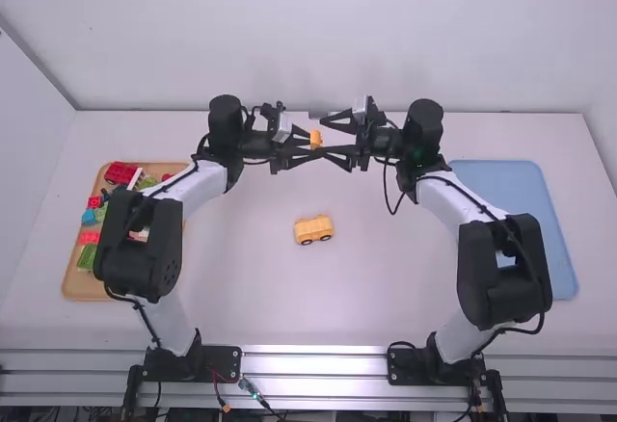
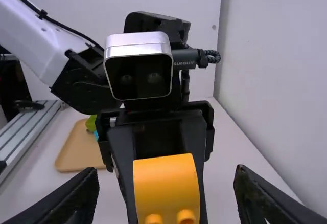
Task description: Assemble lego blocks to make yellow taxi
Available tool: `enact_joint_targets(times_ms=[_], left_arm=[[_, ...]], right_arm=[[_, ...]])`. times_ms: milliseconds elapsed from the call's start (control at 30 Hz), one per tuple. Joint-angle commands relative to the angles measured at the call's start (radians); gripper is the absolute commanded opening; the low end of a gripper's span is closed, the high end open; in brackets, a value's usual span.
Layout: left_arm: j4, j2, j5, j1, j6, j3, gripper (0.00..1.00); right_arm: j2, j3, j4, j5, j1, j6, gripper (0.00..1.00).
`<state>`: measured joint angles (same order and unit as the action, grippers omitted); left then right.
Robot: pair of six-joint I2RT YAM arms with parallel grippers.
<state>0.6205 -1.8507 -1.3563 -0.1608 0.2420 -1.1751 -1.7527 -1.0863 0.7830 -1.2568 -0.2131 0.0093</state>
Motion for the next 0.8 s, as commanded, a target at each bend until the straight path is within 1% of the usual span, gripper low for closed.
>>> enact_joint_targets(times_ms=[0, 100, 133, 267, 433, 767], left_arm=[[0.014, -0.002, -0.019, 0.003, -0.010, 0.004, 0.02], [0.047, -0.002, -0.062, 0.003, -0.010, 0.004, 0.02], [0.053, -0.002, -0.072, 0.003, -0.010, 0.004, 0.02], [0.039, -0.002, -0.057, 0.003, -0.010, 0.004, 0.02], [0.014, -0.002, -0.057, 0.003, 0.001, 0.004, 0.02], [0.004, -0.002, -0.068, 0.003, 0.000, 0.004, 0.02]], right_arm=[[-0.007, -0.029, -0.013, 0.000, -0.007, 0.001, 0.72], [-0.007, -0.029, -0.056, 0.005, -0.010, -0.040, 0.71], [-0.007, -0.029, -0.059, 0.004, -0.010, -0.039, 0.69], [-0.007, -0.029, -0.053, 0.001, -0.010, -0.035, 0.65], [-0.007, -0.031, -0.055, 0.001, -0.011, -0.036, 0.66], [-0.007, -0.031, -0.066, 0.024, -0.032, -0.036, 0.64]])
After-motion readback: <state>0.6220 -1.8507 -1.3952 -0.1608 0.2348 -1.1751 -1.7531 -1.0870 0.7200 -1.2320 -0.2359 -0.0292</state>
